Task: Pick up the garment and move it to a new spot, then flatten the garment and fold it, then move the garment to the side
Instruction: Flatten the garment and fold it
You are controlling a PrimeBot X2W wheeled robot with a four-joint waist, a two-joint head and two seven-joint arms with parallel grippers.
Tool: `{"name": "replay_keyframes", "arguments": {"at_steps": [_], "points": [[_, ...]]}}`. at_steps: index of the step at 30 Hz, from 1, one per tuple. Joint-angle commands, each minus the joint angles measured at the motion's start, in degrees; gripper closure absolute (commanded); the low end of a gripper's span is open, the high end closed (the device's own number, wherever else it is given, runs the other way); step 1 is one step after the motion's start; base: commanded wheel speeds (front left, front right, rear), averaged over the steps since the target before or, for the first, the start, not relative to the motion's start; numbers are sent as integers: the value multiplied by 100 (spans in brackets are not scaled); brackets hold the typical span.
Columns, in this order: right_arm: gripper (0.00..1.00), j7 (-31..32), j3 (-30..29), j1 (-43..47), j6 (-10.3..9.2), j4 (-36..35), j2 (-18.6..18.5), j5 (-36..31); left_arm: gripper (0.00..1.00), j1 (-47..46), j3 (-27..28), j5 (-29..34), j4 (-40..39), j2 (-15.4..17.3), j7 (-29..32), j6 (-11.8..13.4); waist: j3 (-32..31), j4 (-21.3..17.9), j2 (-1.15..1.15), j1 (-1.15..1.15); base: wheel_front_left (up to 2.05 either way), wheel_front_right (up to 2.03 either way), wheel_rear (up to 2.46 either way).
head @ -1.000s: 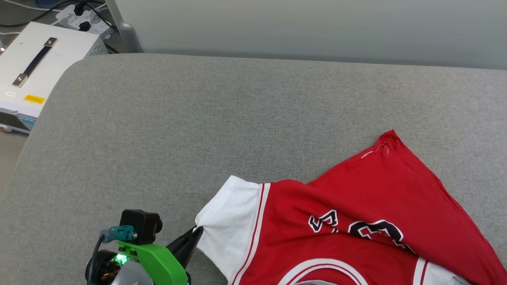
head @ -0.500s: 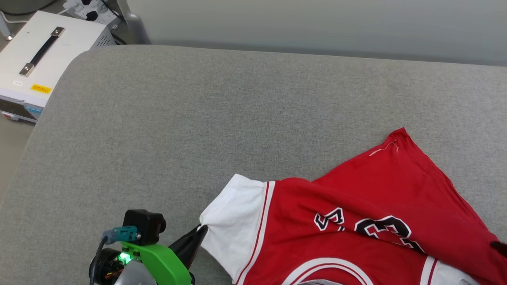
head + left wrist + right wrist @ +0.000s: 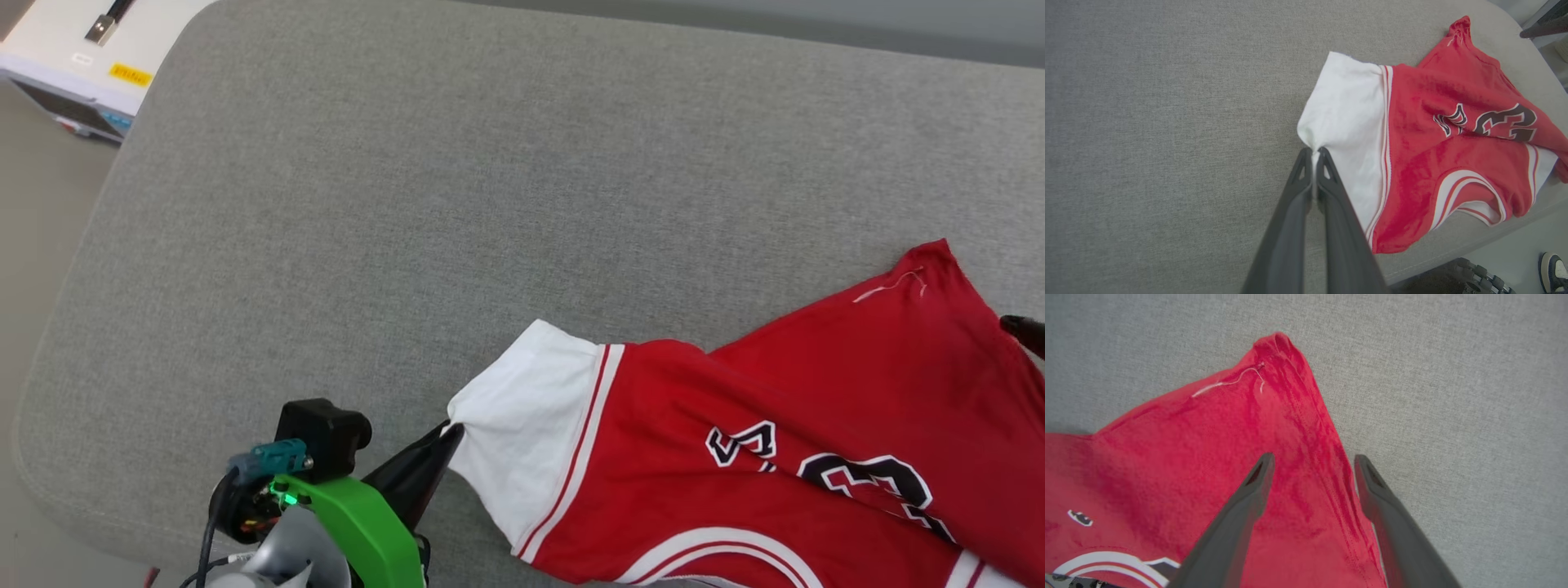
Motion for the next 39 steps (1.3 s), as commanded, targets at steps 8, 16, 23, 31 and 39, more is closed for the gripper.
{"name": "replay_keyframes", "arguments": {"at_steps": [8, 16, 23, 31, 39], "points": [[0, -52, 160, -584, -4, 701, -203, -281, 100, -282, -189, -26, 128, -337, -126, -214, 727, 797, 0, 0, 0, 0, 0], [0, -246, 373, -552, -4, 1243, -441, -439, 100, -336, -257, -20, 312, -422, -201, -278, 861, 1069, 0, 0, 0, 0, 0], [100, -240, 413, -337, -4, 1520, -467, -382, 100, -351, -293, -18, 387, -451, -222, -289, 819, 1141, 0, 0, 0, 0, 0], [100, -578, 429, -373, -4, 1619, -442, -324, 100, -327, -270, -45, 442, -411, -223, -260, 612, 1003, 0, 0, 0, 0, 0], [100, -1290, 487, -577, -4, 1709, -407, -166, 100, -331, -77, -59, 473, -300, -298, -154, 146, 678, 0, 0, 0, 0, 0]]}}
